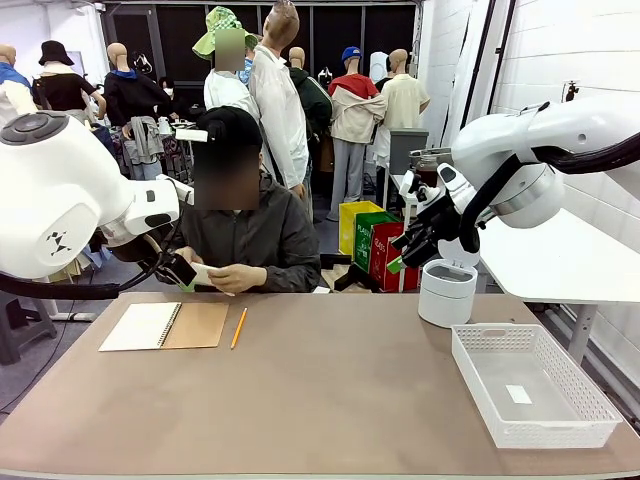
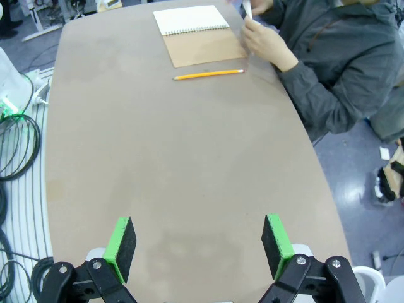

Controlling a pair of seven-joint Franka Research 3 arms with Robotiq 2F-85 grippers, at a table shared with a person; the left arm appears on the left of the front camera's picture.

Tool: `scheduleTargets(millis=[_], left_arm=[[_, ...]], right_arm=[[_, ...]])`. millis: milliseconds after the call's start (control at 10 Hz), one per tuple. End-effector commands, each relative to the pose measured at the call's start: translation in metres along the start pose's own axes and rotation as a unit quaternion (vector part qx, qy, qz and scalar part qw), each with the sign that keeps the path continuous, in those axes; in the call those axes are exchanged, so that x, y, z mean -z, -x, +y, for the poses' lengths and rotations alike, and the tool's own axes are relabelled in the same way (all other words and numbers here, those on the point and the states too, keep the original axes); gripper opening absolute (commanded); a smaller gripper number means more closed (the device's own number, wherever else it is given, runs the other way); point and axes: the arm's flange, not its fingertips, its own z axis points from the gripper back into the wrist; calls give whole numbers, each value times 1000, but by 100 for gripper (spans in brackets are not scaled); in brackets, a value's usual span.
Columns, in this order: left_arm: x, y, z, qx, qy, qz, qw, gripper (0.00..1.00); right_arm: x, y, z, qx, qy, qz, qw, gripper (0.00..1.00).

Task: Sort the paper based on its condition.
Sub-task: If a person hands you a paper, place it in the Organizing basket , and if it's crumpled, put it in the Trash can.

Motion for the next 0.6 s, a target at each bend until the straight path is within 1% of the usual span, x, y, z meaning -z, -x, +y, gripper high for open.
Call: scheduleTargets(millis=[0,500], left_arm=[[0,0,1,6,0,1,1000,100],[0,0,1,6,0,1,1000,100]], right_arm=[[0,-1,0,3,-2,-4,1000,100],[0,-1,0,3,-2,-4,1000,100]])
